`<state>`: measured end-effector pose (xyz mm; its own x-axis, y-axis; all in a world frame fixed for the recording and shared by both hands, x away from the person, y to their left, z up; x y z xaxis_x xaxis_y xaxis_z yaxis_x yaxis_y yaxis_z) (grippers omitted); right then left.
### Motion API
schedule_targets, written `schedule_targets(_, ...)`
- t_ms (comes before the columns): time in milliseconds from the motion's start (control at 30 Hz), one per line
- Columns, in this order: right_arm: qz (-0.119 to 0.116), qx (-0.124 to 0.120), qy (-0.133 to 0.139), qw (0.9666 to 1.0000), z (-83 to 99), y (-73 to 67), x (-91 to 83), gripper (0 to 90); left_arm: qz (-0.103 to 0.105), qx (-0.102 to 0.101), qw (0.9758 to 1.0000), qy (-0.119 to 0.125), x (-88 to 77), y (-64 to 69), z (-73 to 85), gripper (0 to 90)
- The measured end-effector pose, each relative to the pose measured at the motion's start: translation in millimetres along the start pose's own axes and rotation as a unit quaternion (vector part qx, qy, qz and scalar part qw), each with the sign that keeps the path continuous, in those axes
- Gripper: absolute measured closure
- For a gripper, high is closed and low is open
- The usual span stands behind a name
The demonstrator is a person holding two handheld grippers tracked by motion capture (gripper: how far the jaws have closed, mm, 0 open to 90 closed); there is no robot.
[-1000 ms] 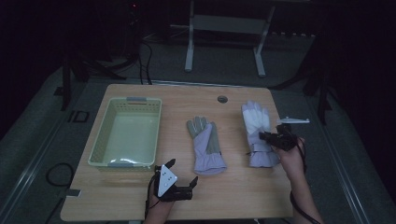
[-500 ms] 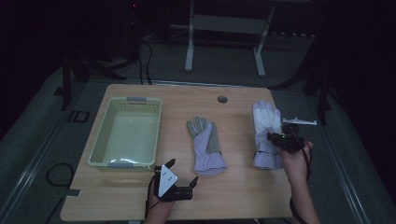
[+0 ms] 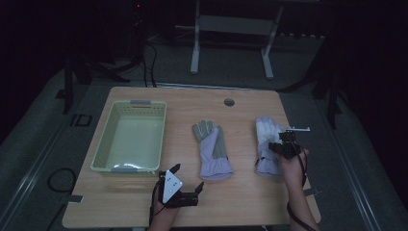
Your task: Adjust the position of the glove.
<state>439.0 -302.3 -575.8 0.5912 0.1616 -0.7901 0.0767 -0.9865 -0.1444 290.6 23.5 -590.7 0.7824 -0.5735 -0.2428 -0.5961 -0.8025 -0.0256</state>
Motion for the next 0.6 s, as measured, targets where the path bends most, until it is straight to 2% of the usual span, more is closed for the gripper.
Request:
schedule_targets(133,-0.002,0.007,-0.001,1.0,1.7,1.4,5.6,74.4,0.001,0.0,1.0,-0.001,0.3,0.1,0.1,0.1)
schedule_targets(267,-0.005,0.005,0.005,1.0,0.0,0.5,3.1,65.9,0.001,0.0,1.0,-0.001,0.1,0.0,0.0,0.1)
schedule_targets(333,-0.004,-0.01,0.007,0.9999,-2.1,-0.4,-2.5,61.5,0.002,0.0,1.0,-0.001,0.1,0.1,0.0,0.1)
schedule_targets(400,-0.017,-0.019,0.016,0.9996,-5.7,-1.8,-10.8,55.0,0.004,-0.001,1.0,0.0,0.0,0.3,0.0,0.1)
schedule_targets(500,-0.024,-0.048,0.029,0.9981,-12.3,-2.6,-27.8,52.4,0.005,0.0,1.0,0.0,0.2,0.4,0.0,0.1)
schedule_targets(600,-0.027,-0.057,0.029,0.9976,-16.4,-1.9,-37.9,51.9,0.006,0.001,1.0,-0.002,0.4,0.7,0.1,0.1)
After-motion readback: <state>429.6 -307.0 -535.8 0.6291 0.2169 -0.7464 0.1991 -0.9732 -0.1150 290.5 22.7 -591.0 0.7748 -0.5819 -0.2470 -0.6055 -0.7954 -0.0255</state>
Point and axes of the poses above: each handheld gripper's, and its own axes: x roughly forward along the jaws, z roughly out of its underside, y roughly to its right, the point moved 8 cm from there along x, roughly forward along the jaws, and after that the axes turned 4 degrees about x, right-handed, at the moved point
